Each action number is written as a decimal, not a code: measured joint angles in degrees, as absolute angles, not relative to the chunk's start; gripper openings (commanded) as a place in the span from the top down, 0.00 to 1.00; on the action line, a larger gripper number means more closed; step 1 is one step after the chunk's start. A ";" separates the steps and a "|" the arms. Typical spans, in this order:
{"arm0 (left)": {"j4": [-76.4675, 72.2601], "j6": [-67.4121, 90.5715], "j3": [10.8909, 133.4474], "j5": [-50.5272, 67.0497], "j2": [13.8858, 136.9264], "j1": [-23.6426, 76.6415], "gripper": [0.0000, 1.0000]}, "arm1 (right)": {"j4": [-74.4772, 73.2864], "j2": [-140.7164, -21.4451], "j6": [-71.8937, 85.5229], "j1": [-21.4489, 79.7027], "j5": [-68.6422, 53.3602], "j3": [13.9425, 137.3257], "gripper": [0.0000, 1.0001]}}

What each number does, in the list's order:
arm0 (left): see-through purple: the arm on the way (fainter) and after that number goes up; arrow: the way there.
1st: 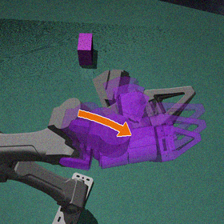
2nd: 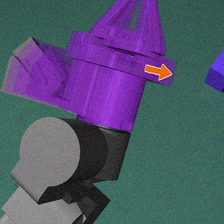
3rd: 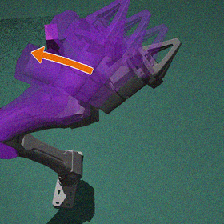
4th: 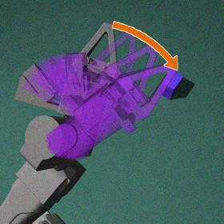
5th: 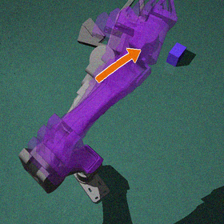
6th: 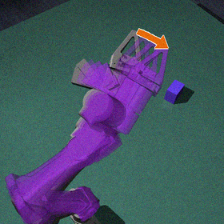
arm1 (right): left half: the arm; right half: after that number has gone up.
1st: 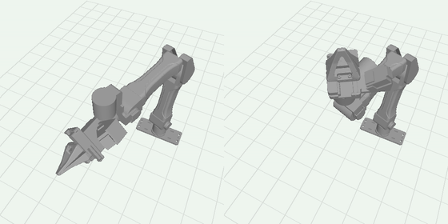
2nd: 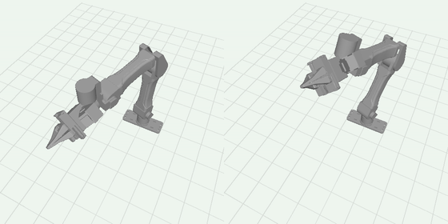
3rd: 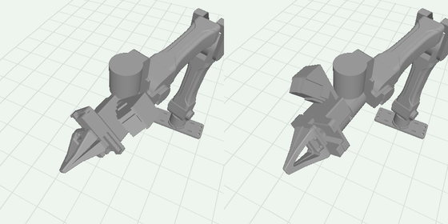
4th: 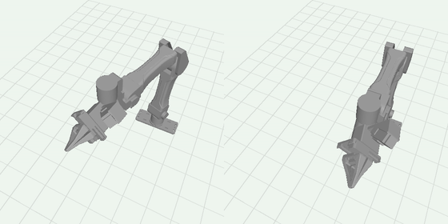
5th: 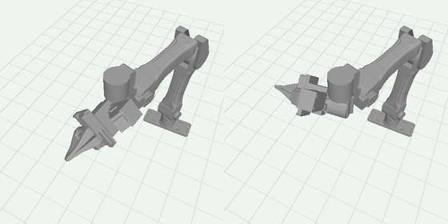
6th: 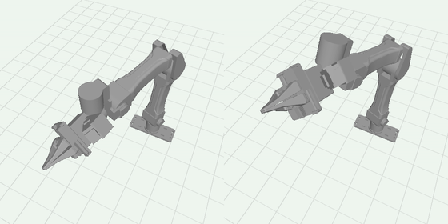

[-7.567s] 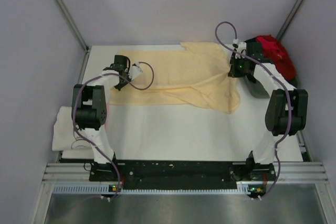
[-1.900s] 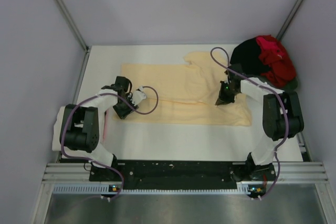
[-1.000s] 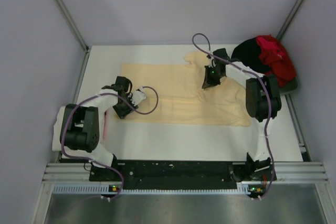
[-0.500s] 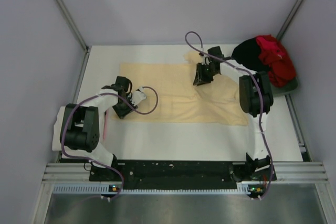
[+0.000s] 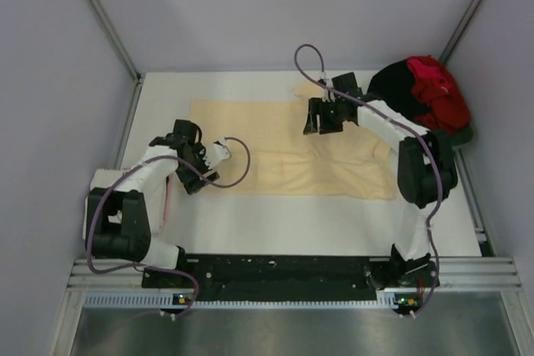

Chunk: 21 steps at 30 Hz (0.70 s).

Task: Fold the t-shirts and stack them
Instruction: Fold the flattened tshirt in 1/3 of the way

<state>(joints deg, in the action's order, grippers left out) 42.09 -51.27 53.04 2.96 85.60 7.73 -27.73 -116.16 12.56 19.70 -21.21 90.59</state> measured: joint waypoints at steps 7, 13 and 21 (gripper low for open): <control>42.83 -55.66 50.46 5.04 79.26 7.27 0.17 | -28.21 -81.34 21.15 8.97 -7.03 61.87 0.24; 39.55 -56.97 48.18 2.37 84.77 7.27 0.24 | -32.21 -64.86 27.44 -1.43 -1.10 44.31 0.23; 35.40 -56.73 45.23 2.72 84.66 7.33 0.91 | -35.57 -53.06 38.48 -3.55 2.57 32.16 0.25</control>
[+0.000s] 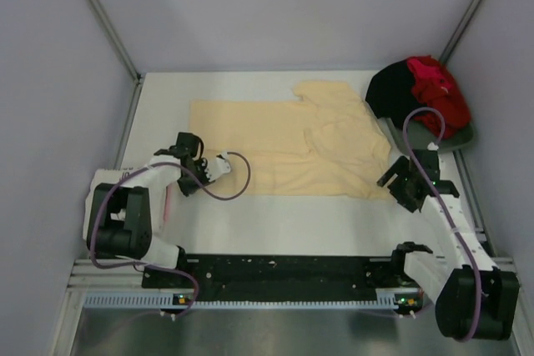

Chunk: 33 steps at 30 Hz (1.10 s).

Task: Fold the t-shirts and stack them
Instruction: Fold the flattened tshirt in 1/3 of the way

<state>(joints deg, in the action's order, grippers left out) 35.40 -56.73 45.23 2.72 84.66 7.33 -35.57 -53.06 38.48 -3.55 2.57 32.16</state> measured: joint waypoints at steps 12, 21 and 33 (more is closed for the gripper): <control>34.63 -55.37 42.89 3.46 80.66 7.31 1.00 | -26.30 -66.15 41.50 -7.01 1.39 29.15 1.00; 43.51 -55.51 41.45 6.26 70.30 7.44 1.00 | -30.17 -43.07 44.66 -12.43 -0.34 25.85 1.00; 62.24 -57.67 42.24 8.49 60.12 8.95 1.00 | -52.05 -24.67 53.28 -12.56 2.55 28.56 1.00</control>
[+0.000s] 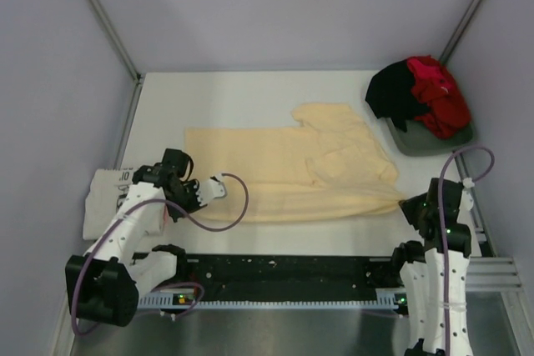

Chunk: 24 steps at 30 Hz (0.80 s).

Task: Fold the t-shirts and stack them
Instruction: Fold the flattened tshirt in 1/3 of the way

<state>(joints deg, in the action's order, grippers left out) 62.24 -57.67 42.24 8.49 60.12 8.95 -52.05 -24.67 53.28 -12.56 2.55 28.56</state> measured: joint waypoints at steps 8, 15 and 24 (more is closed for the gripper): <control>68.03 -60.34 44.34 7.73 60.10 9.04 0.51 | -62.37 -22.79 57.56 -12.58 12.88 32.93 0.02; 73.60 -61.14 58.96 11.40 64.82 7.18 0.35 | -59.53 -28.27 52.71 -12.67 24.71 46.59 0.22; 63.33 -46.76 92.66 14.04 92.01 -0.73 0.34 | -29.23 -50.87 29.02 -7.40 6.50 62.70 0.23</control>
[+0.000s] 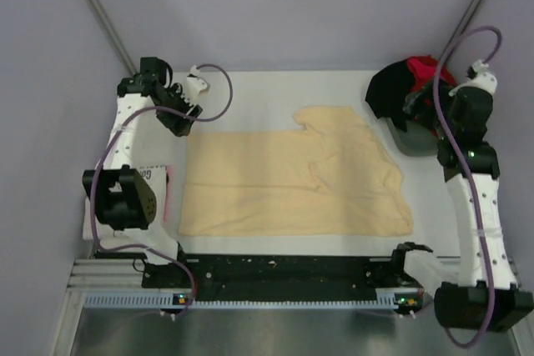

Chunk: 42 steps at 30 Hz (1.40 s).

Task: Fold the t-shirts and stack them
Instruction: Fold the flattened tshirt in 1/3 of the way, then grap the side of the flattened tshirt furthest away from the robot with both arms

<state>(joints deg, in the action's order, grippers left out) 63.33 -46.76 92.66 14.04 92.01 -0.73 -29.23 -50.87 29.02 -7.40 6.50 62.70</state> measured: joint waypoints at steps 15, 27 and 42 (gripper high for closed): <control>63.35 -40.36 112.46 9.63 123.44 -3.01 0.33 | -34.37 -115.72 -1.06 7.51 -3.38 107.28 0.32; 64.29 -37.65 115.70 8.75 133.12 -3.36 0.34 | -45.36 -142.26 -7.22 8.36 -5.56 127.52 0.19; 63.64 -38.92 114.83 14.17 133.84 -3.29 1.00 | -50.17 -144.40 -8.05 8.40 -14.79 131.79 1.00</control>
